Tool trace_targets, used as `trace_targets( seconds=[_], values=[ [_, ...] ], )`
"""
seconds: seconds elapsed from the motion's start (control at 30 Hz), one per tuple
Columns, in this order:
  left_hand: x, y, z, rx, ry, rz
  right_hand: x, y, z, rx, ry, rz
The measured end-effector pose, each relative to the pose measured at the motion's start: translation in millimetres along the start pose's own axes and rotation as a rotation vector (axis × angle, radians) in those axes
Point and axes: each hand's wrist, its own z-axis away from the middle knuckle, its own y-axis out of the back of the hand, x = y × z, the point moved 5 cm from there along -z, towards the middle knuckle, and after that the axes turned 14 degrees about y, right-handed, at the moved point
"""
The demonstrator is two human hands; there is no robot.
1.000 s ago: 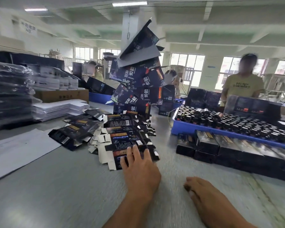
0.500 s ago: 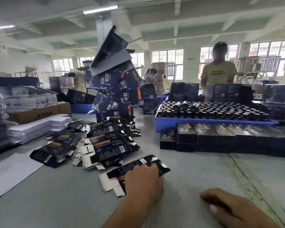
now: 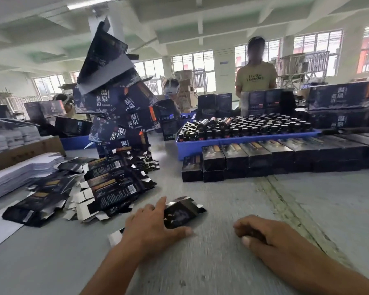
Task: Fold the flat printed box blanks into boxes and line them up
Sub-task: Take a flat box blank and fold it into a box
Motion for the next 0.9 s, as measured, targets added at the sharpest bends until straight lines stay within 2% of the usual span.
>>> trace_targets(
  seconds=[0.17, 0.27, 0.33, 0.43, 0.5, 0.67, 0.9],
  values=[
    [12, 12, 7, 0.159, -0.117, 0.031, 7, -1, -1, 0.042, -0.025, -0.038],
    [26, 23, 20, 0.346, -0.26, -0.006, 16, 8, -2, 0.191, -0.099, -0.133],
    [37, 26, 31, 0.415, -0.365, 0.019, 20, 16, -3, 0.32, -0.139, -0.226],
    [50, 24, 50, 0.433, -0.513, 0.106, 19, 27, -3, 0.471, -0.161, -0.38],
    [57, 21, 60, 0.412, -0.577, 0.141, 16, 30, -4, 0.5, -0.146, -0.458],
    [69, 20, 77, 0.368, -0.679, 0.174, 5, 33, -3, 0.467, -0.075, -0.477],
    [70, 19, 81, 0.331, -0.682, 0.207, -7, 32, -3, 0.374, 0.024, -0.425]
  ],
)
